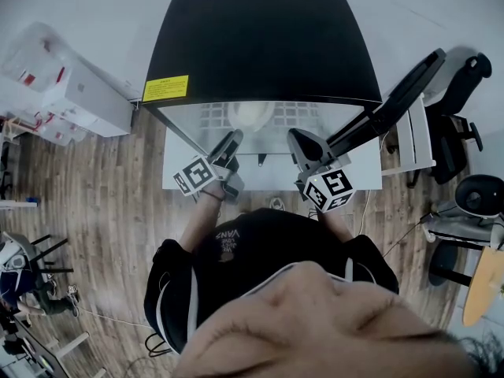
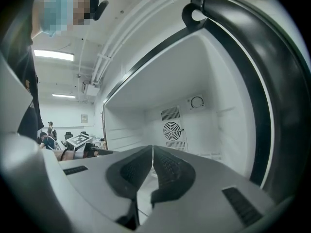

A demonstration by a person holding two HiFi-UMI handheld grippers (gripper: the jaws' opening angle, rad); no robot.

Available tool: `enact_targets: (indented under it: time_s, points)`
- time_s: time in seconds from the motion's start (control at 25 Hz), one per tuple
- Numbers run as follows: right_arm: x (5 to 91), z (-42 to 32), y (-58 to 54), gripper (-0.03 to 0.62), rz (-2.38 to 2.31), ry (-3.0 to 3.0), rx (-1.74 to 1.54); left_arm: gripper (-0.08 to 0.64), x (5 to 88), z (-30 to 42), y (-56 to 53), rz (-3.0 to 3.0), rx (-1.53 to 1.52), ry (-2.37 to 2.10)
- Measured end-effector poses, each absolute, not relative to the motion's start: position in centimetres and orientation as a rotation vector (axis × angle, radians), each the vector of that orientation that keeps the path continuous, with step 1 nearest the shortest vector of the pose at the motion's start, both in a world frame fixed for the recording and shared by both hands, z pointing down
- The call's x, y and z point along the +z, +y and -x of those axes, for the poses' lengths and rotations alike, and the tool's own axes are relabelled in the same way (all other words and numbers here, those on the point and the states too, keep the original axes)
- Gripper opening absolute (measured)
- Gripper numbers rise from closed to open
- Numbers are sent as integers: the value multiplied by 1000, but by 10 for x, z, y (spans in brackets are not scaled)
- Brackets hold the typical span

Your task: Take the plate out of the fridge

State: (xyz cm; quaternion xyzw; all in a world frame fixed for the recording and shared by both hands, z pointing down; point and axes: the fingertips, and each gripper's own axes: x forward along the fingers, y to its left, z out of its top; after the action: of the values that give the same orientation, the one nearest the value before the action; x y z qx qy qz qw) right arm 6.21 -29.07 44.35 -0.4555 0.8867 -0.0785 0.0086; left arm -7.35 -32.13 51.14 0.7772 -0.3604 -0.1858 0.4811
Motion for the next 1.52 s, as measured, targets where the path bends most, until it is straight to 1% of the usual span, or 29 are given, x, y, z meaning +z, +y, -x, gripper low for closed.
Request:
enact_targets:
  time_s: [0.4, 1.08, 1.16, 1.28, 1.52]
  points:
    - [440, -66, -288, 12, 1409, 2766, -227, 181, 517, 74, -330, -1749, -525, -936]
    - [442, -74, -291, 12, 1428, 2748, -240, 181, 527, 66, -342, -1662, -514, -962]
    - [442, -75, -291, 12, 1432, 2746, -242, 176, 530, 65, -342, -1651, -514, -961]
    - [443, -77, -290, 12, 1434, 2744, -244, 146, 532, 64, -343, -1638, -520, -962]
    - [444, -79, -290, 12, 1432, 2745, -253, 138, 532, 64, -344, -1613, -547, -948]
